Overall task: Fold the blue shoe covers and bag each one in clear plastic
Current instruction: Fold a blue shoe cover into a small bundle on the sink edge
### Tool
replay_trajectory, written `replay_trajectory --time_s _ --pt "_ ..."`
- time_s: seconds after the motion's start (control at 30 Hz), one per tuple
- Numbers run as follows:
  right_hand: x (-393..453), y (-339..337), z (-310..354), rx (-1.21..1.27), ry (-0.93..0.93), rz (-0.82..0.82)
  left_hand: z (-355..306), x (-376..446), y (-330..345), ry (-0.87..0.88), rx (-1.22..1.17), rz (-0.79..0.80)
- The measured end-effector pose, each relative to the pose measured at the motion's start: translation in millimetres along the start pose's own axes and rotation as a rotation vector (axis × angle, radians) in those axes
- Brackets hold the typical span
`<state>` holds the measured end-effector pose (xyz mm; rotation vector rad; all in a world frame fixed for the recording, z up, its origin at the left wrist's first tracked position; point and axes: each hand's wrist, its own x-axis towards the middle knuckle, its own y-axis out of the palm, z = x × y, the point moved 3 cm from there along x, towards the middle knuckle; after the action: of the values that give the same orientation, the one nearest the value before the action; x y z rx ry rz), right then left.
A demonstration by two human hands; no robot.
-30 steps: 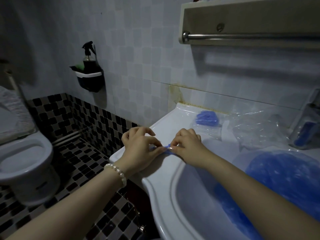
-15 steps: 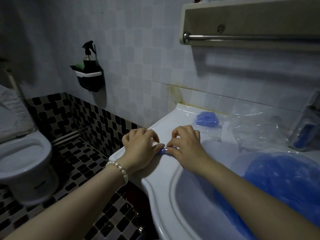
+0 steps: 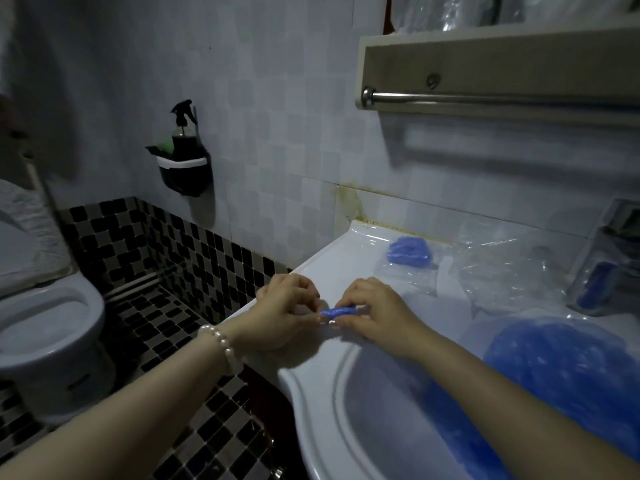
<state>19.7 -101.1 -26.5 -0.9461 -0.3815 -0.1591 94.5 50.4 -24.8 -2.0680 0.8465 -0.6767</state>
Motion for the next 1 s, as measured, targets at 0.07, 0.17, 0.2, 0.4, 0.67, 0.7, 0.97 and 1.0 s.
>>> replay_trajectory --time_s 0.07,0.17,0.2,0.4,0.67,0.7,0.97,1.0 --pt "-2.3 -16.4 14.1 0.190 0.025 0.039 -14.2 -4.7 -13.9 0.027 -0.450 0.143" --pt "-10.3 -44.9 38.4 0.375 0.002 -0.002 -39.1 -9.1 -27.7 0.062 -0.817 0.241" --pt "-12.5 -53.4 45.4 0.429 -0.008 -0.025 -46.1 -9.8 -28.3 0.055 -0.882 0.237" --pt "-18.9 -65.1 41.5 0.626 0.086 -0.187 -66.1 -6.0 -14.4 -0.073 -1.074 0.189" --pt "-28.6 -54.5 39.3 1.149 0.241 -0.228 -73.0 -4.7 13.3 -0.116 -1.358 0.434" --pt "-28.3 -54.0 37.4 1.198 0.278 -0.260 -76.8 -4.6 15.7 -0.132 -1.364 0.442" --pt "-24.5 -76.8 -14.2 1.148 0.564 -0.602 -69.8 44.6 30.1 -0.231 -0.775 -0.095" --pt "-26.1 -82.2 -24.2 1.106 0.604 -0.666 -64.2 53.9 30.5 -0.160 -0.555 -0.180"
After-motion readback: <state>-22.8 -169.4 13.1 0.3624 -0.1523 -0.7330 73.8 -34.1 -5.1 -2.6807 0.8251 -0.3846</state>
